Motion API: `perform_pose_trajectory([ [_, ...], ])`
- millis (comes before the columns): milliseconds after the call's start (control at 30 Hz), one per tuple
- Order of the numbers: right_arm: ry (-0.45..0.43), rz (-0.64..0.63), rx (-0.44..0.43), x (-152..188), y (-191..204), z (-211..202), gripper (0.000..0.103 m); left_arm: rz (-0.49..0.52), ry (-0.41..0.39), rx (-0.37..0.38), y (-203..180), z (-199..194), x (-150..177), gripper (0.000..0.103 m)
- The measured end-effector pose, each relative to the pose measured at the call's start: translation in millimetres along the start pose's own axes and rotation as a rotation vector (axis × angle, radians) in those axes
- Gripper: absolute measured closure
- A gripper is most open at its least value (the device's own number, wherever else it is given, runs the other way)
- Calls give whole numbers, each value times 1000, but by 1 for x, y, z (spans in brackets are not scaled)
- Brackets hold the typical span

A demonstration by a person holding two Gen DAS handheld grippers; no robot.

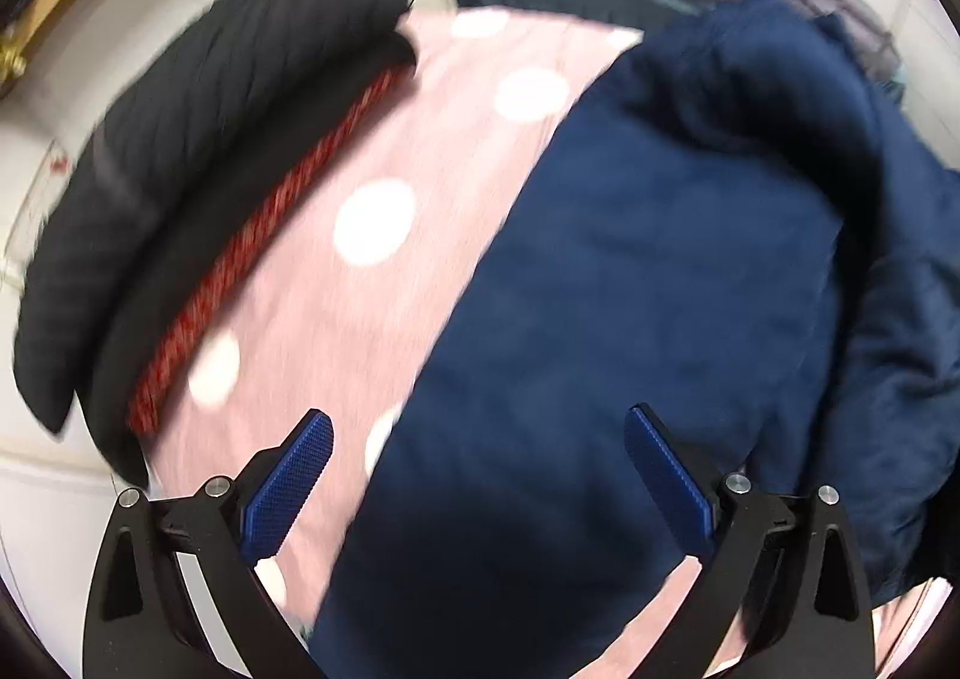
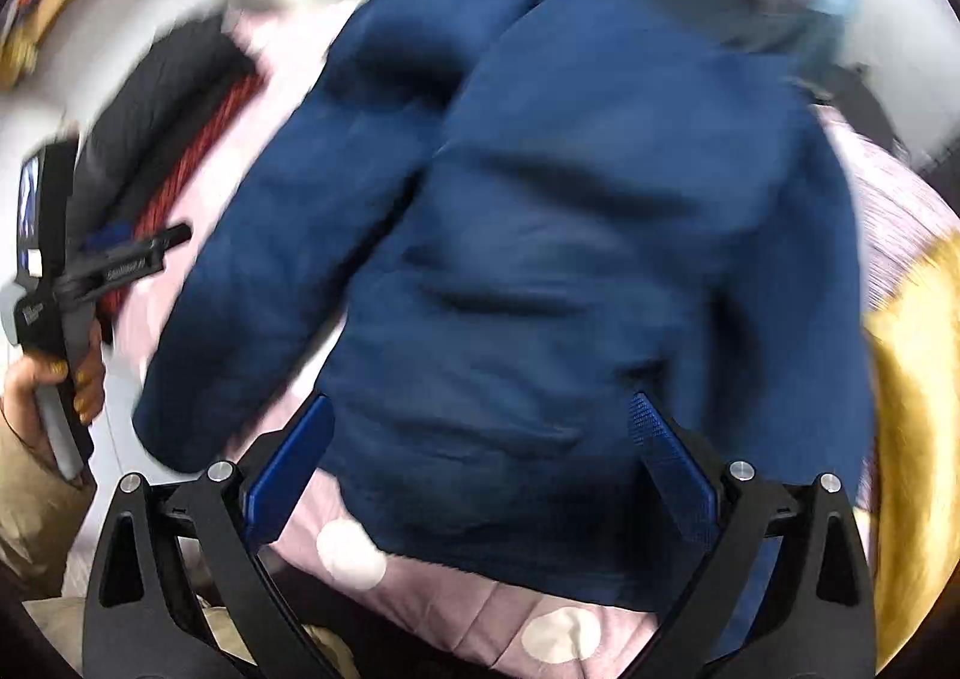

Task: Fold large clothes

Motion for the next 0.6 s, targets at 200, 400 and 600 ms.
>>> perform_pose_trajectory([
  [200,106,-215,114,27,43,68,6,-35,95,19,-3,27,42,7],
  [400,65,-276,201,40,27,99,58,-46,80,52,-13,22,42,7],
  [600,-155,-54,106,20,-20,-5,94,-33,17,48,-17,4,21,7],
])
Point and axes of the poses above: each gripper's, at about its wrist camera, not at the fingertips, and z roughly the way its jaws point, y to its left, x to its underside, the point moved 6 cm from there along z, roughly the way its jaws point, and after that the axes turned 6 degrees about z, right-handed, at the moved point
